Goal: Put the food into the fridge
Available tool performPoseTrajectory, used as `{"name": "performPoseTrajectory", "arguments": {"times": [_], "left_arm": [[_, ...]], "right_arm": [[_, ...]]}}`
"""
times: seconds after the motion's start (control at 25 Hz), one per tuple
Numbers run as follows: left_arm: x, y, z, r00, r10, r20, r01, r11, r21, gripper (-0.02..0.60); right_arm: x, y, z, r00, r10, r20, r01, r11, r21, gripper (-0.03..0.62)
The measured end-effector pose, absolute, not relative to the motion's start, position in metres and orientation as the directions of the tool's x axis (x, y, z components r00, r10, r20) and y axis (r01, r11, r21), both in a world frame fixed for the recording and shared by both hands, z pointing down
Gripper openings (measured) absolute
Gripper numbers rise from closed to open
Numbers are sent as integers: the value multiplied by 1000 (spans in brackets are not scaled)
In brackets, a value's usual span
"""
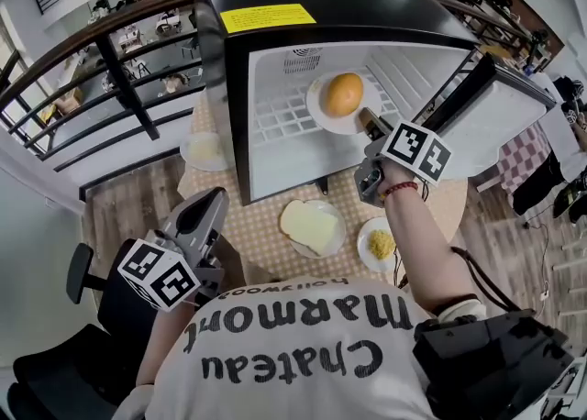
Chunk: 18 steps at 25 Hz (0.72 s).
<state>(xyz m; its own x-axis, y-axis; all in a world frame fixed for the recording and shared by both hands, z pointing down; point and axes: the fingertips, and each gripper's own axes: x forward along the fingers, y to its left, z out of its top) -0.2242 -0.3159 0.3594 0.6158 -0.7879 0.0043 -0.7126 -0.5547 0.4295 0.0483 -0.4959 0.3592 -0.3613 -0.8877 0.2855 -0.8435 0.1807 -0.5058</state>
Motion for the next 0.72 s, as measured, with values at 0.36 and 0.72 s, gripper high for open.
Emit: {"name": "performPoseTrajectory", "arguments": {"times": [0.36,0.72], "left_arm": [[-228,-318,365,615,-788,0,-708,-553,439,8],[-233,-317,366,607,-795,-6,-713,-548,437,8]], "right_arm": [[48,-497,362,-333,-892,307,-886,184,-426,114],[46,-502,363,-314,-896,315,-913,194,-358,127]]}}
